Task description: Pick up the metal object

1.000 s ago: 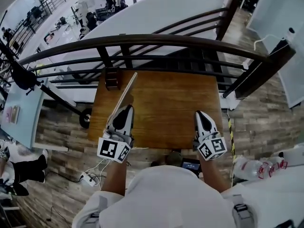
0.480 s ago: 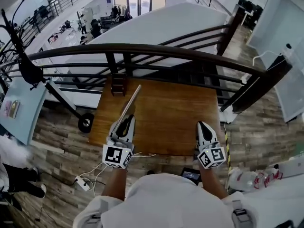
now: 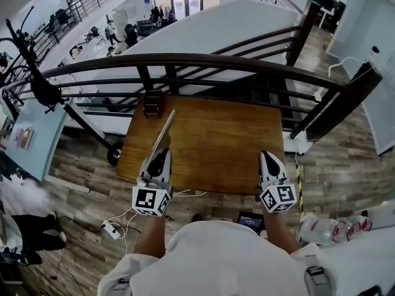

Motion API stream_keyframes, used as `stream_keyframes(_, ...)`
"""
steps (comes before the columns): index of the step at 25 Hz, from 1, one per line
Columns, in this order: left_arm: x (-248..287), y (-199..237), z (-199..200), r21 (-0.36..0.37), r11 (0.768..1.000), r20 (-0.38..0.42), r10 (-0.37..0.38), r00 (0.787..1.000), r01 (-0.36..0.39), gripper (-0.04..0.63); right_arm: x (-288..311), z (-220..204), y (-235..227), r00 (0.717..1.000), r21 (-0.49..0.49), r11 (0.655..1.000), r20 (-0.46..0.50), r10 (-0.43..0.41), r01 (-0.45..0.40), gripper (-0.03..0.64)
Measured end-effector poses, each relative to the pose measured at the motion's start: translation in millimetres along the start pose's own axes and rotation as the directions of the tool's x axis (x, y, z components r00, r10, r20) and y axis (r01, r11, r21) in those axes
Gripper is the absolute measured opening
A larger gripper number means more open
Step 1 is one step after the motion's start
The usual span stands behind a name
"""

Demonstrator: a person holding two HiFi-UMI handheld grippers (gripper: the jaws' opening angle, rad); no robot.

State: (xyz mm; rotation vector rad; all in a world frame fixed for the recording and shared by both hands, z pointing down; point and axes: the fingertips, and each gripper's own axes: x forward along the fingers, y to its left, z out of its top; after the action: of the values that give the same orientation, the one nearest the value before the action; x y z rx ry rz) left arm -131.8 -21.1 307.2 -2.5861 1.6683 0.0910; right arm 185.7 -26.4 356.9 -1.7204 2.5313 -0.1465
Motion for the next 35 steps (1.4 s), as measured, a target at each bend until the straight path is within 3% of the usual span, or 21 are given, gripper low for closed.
stream_keyframes(8, -4.5, -49.6, 7.9, -0.055, 0.998, -0.007, 0.013, 1.0, -0.013, 0.02, -27.4, 7.2, -37.7, 0.999, 0.007, 1.0, 0.026, 0.027, -0.027, 0.025)
stream_keyframes(16, 0.6, -87.8, -15.2, -0.088, 0.996, -0.032, 0.001, 0.999, -0.004, 0.02, -50.5, -13.2, -79.6, 1.0, 0.037, 0.999, -0.006, 0.011, -0.011, 0.025)
stream_keyframes(23, -0.2, -117.5, -23.6, -0.11, 0.994, -0.045, -0.022, 0.999, 0.017, 0.02, -72.1, -23.1, -88.6, 0.999, 0.065, 0.997, -0.019, 0.05, -0.048, 0.023)
stream_keyframes(35, -13.6, -131.2, -20.1, -0.131, 0.991, -0.057, -0.036, 0.998, 0.029, 0.02, -73.0, -30.5, -80.7, 0.994, 0.12, 0.987, 0.01, 0.106, -0.106, 0.023)
